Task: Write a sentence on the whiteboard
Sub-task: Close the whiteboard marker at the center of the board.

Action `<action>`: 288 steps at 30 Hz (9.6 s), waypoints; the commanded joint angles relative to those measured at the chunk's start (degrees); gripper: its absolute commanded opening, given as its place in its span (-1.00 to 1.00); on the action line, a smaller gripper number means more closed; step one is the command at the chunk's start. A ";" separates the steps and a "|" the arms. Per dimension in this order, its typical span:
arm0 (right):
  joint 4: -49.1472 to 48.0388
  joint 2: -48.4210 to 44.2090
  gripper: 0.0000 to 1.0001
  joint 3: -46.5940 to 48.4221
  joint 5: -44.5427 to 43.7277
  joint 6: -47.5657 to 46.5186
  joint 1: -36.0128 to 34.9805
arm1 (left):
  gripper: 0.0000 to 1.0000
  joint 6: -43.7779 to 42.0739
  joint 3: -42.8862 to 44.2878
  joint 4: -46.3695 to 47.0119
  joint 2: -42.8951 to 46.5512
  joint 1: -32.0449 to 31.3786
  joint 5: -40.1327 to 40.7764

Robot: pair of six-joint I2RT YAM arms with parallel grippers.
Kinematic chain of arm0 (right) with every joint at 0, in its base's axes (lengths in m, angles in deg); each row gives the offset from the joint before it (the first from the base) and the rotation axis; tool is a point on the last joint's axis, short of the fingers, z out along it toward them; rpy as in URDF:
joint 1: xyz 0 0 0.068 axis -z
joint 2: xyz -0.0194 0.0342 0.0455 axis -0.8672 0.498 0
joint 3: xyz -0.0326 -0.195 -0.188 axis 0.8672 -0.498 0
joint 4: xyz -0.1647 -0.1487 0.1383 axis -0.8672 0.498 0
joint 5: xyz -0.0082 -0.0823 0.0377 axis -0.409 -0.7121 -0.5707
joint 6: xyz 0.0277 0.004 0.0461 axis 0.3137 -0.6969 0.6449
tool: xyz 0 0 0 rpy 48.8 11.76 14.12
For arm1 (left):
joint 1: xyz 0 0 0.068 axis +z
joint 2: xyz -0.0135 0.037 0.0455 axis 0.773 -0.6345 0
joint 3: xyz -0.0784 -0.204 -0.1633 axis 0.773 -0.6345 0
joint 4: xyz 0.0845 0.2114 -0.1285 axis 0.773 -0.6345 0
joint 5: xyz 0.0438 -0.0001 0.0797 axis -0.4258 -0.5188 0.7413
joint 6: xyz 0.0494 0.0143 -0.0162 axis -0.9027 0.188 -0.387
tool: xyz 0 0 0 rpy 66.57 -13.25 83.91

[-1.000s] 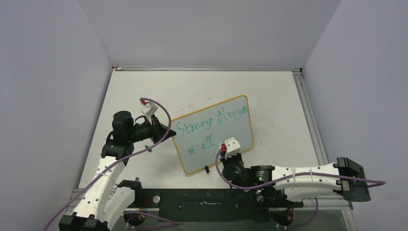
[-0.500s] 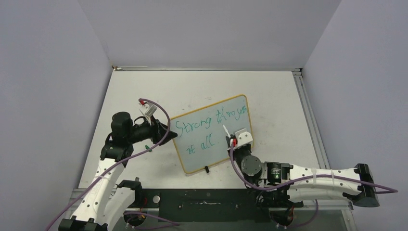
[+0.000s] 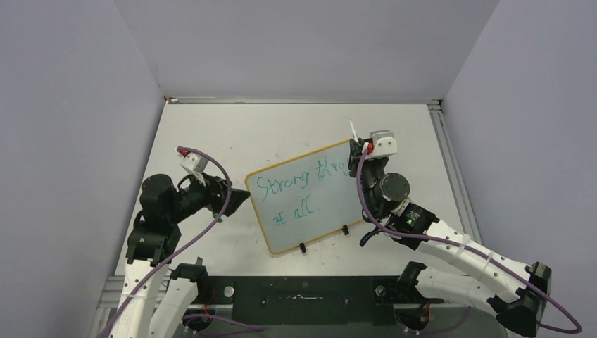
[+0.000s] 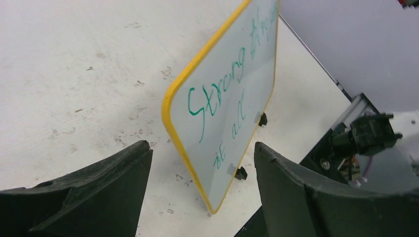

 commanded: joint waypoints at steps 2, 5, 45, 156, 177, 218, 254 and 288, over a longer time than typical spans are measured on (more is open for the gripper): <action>-3.74 -0.06 -0.89 3.54 4.12 0.59 0.89 | 0.47 8.93 7.48 -9.51 0.70 0.44 19.72; -4.27 -1.37 -0.89 3.32 3.31 0.62 0.96 | 0.47 16.43 9.22 -14.98 0.32 0.54 34.26; -6.77 -12.67 -0.85 -4.40 1.28 3.19 1.02 | -0.33 35.32 -12.59 -2.97 -29.36 1.42 53.31; 57.72 12.82 -0.89 18.36 98.93 12.73 9.16 | -1.00 -5.23 -0.25 2.99 -10.32 -35.27 -15.64; 58.06 14.33 -0.89 17.09 101.63 11.36 9.11 | -1.00 -6.23 0.80 3.10 -12.19 -35.92 -15.84; 12.27 3.73 -0.89 -9.98 104.47 39.45 6.74 | -0.79 -1.37 3.30 10.24 -14.46 -43.96 -1.41; 0.84 -9.22 -0.89 -10.20 79.66 43.01 8.40 | 0.12 26.95 -1.58 23.77 -4.64 -34.21 5.60; -9.69 -7.87 -0.89 -12.64 82.13 47.69 8.32 | -1.00 31.96 -5.73 36.44 -6.13 -33.39 -6.75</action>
